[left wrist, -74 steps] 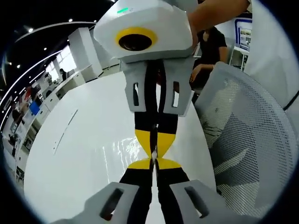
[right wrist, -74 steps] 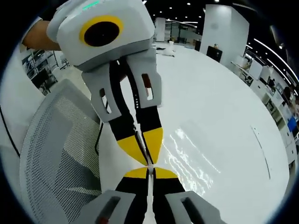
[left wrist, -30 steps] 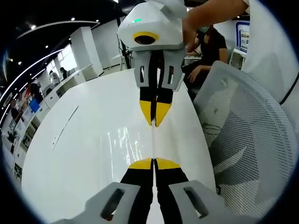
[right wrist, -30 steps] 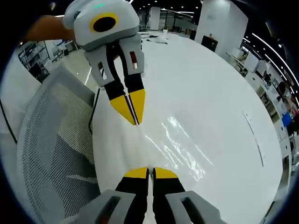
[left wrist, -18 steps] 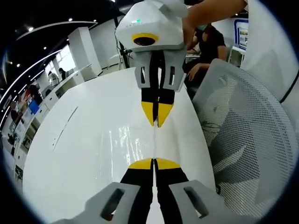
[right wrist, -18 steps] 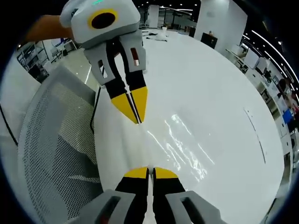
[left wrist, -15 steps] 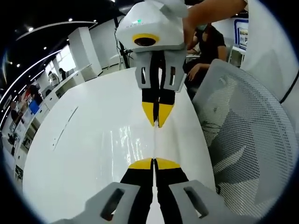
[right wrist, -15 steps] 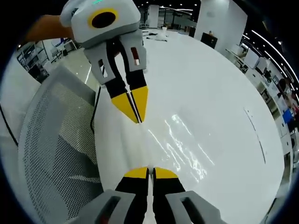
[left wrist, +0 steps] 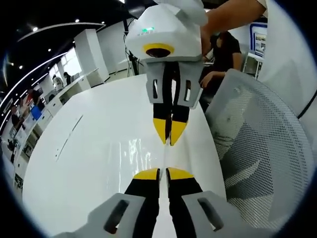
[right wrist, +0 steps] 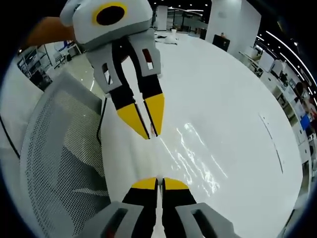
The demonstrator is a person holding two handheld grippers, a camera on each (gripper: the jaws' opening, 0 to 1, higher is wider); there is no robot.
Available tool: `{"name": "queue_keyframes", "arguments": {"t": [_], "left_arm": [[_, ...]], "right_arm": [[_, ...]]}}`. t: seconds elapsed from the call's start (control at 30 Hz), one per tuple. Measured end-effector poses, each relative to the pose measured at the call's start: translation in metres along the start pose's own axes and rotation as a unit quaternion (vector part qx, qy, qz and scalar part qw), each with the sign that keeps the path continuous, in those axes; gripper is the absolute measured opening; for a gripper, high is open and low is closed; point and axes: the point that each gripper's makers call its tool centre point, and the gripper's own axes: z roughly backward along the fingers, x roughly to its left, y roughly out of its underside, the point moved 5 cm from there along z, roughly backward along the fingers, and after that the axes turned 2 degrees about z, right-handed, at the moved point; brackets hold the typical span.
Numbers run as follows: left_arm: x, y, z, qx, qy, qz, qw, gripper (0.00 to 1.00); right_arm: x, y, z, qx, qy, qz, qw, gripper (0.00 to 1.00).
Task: Open the resealable bag by pulling the two sides of the seal apart until the entire bag opening is separated and visibly accessible.
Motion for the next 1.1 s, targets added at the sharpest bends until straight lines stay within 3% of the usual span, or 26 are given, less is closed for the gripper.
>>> {"name": "queue_keyframes", "arguments": {"t": [0.4, 0.67, 1.1], "left_arm": [[-0.003, -0.007, -0.015, 0.014, 0.016, -0.019, 0.9996, 0.05], [-0.005, -0.009, -0.019, 0.014, 0.024, -0.020, 0.9994, 0.00], [-0.002, -0.003, -0.017, 0.014, 0.008, -0.002, 0.9999, 0.00]], "right_arm": [[0.002, -0.009, 0.003, -0.016, -0.001, -0.001, 0.9999, 0.00], [0.005, -0.011, 0.003, -0.024, -0.005, -0.004, 0.9997, 0.00], [0.000, -0.012, 0.000, -0.022, -0.003, -0.005, 0.9997, 0.00]]}}
